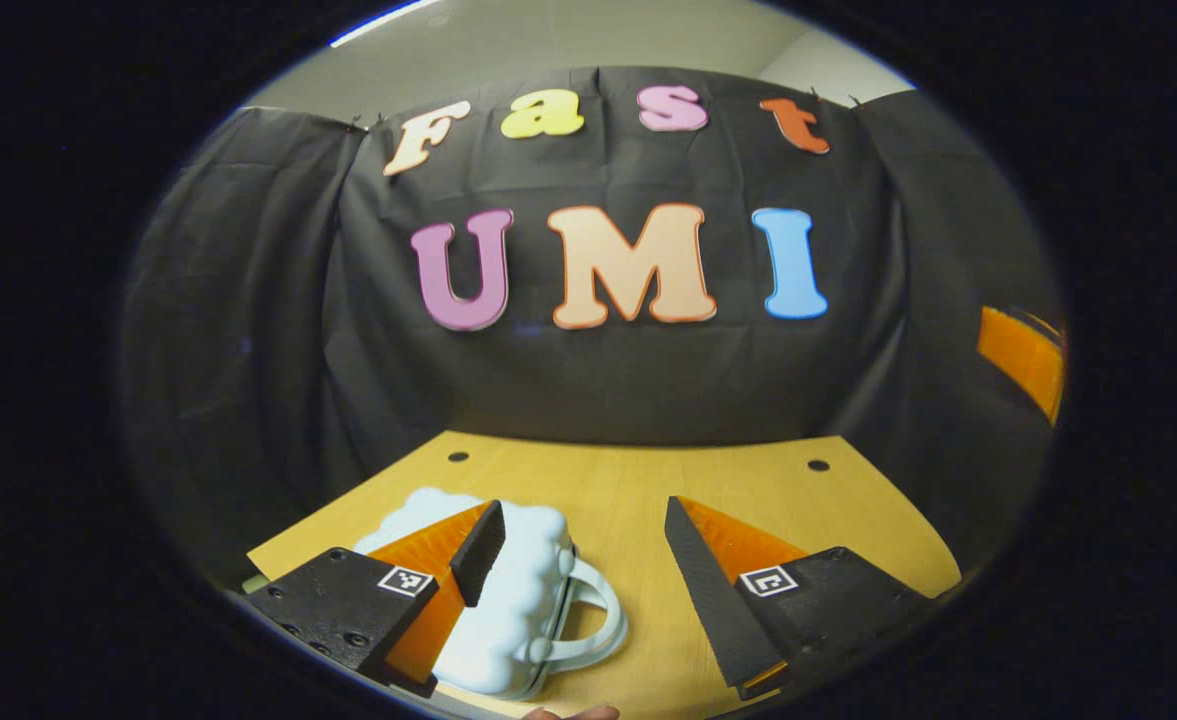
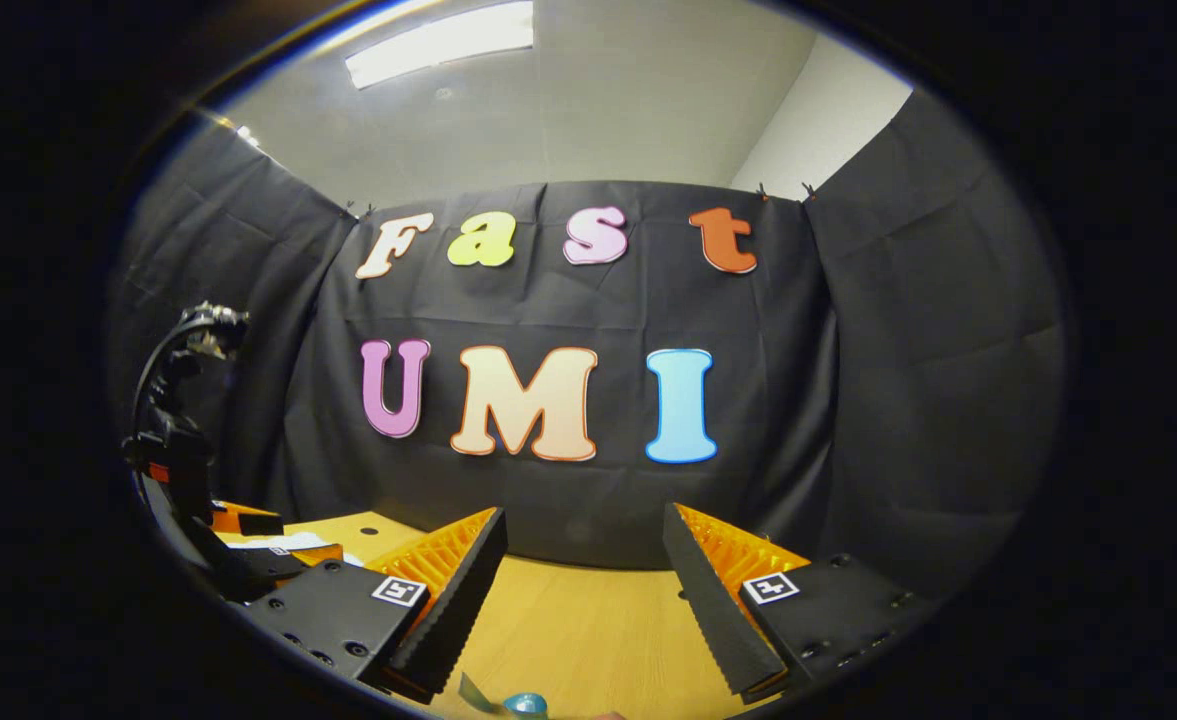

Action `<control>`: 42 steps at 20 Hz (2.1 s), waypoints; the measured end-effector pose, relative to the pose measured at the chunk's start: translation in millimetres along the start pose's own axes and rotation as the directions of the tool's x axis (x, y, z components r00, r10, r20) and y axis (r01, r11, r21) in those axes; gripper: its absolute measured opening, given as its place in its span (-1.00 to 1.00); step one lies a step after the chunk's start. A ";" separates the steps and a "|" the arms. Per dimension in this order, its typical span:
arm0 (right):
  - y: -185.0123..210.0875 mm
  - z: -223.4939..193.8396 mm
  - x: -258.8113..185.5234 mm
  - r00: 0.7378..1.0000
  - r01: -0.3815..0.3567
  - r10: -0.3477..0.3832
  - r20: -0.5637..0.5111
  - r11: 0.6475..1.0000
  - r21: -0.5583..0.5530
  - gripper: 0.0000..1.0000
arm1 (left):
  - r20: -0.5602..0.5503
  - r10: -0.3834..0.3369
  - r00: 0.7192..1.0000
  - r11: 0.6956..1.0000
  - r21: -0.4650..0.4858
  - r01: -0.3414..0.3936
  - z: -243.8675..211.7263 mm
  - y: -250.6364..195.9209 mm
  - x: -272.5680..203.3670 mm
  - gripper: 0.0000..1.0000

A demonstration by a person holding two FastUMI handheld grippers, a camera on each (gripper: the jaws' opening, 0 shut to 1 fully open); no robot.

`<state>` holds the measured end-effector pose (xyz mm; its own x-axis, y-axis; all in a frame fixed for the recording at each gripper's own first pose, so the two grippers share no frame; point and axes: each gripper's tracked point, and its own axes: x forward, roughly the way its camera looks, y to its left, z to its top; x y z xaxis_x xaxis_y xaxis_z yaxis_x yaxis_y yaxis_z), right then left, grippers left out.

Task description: First open the suitcase, pack the skin care products into it, and then close the suitcase.

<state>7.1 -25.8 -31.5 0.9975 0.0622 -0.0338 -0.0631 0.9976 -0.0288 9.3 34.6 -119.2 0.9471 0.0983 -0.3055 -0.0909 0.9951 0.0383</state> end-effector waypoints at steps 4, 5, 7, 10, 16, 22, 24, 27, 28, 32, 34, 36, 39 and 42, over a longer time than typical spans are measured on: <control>-5.8 -8.2 3.7 0.998 0.063 -0.063 -0.026 0.998 0.003 0.96 | -0.145 -0.053 0.988 0.998 -0.027 0.049 -47.8 -7.0 21.2 0.90; -9.6 -10.7 4.9 0.996 0.084 -0.084 -0.032 0.996 -0.006 0.96 | -0.173 -0.066 0.983 0.998 -0.024 0.063 -55.9 -11.1 26.2 0.92; -13.0 -21.1 5.1 0.992 0.108 -0.109 -0.067 0.994 -0.017 0.96 | -0.229 -0.092 0.969 0.996 -0.016 0.091 -71.6 -17.9 37.2 0.91; -19.4 -22.7 3.0 0.986 0.144 -0.146 -0.077 0.989 -0.027 0.97 | -0.335 -0.116 0.935 0.993 -0.025 0.115 -95.9 -29.3 51.3 0.92; -32.8 -28.4 8.8 0.978 0.183 -0.188 -0.089 0.981 -0.063 0.96 | -0.477 -0.114 0.872 0.993 -0.036 0.110 -134.6 -36.3 73.4 0.92; -32.9 -32.6 17.0 0.978 0.180 -0.188 -0.095 0.980 -0.083 0.96 | -0.577 -0.100 0.810 0.995 -0.037 0.096 -168.9 -30.3 84.0 0.37; -32.0 -31.2 19.5 0.979 0.177 -0.184 -0.088 0.981 -0.085 0.96 | -0.594 -0.071 0.801 0.996 0.002 0.089 -177.9 -22.8 85.6 -0.19; -30.6 -29.6 23.0 0.981 0.169 -0.176 -0.080 0.982 -0.085 0.96 | -0.615 -0.084 0.784 0.994 0.007 0.111 -183.0 -22.6 83.9 -0.74; -30.2 -30.3 24.2 0.982 0.166 -0.172 -0.078 0.983 -0.082 0.96 | -0.614 -0.090 0.784 0.993 0.004 0.117 -182.0 -22.7 83.3 -0.77; -27.2 -23.8 26.0 0.986 0.157 -0.161 -0.052 0.985 -0.076 0.96 | -0.627 -0.083 0.775 0.993 0.011 0.115 -174.0 -23.2 79.2 -0.94; -24.8 -19.9 26.7 0.988 0.151 -0.153 -0.034 0.986 -0.072 0.96 | -0.610 -0.083 0.788 0.991 0.034 0.130 -159.5 -21.8 74.1 -0.99; -21.8 -18.7 27.8 0.990 0.140 -0.142 -0.024 0.988 -0.069 0.96 | -0.606 -0.105 0.789 0.990 0.015 0.143 -147.6 -16.1 68.5 -1.00; -14.3 -19.9 30.8 0.992 0.123 -0.124 -0.020 0.991 -0.058 0.96 | -0.587 -0.114 0.801 0.988 0.016 0.152 -121.9 -8.0 58.7 -1.00; -4.9 -20.0 32.1 0.994 0.105 -0.106 -0.018 0.993 -0.045 0.96 | -0.553 -0.118 0.825 0.986 0.034 0.163 -93.0 6.8 54.3 -1.00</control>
<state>38.8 -29.3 -52.4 0.9978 -0.0443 -0.0485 0.0405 0.9962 -0.0774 31.5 47.6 -224.0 0.6217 -0.0314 -0.7826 0.0756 0.9969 0.0201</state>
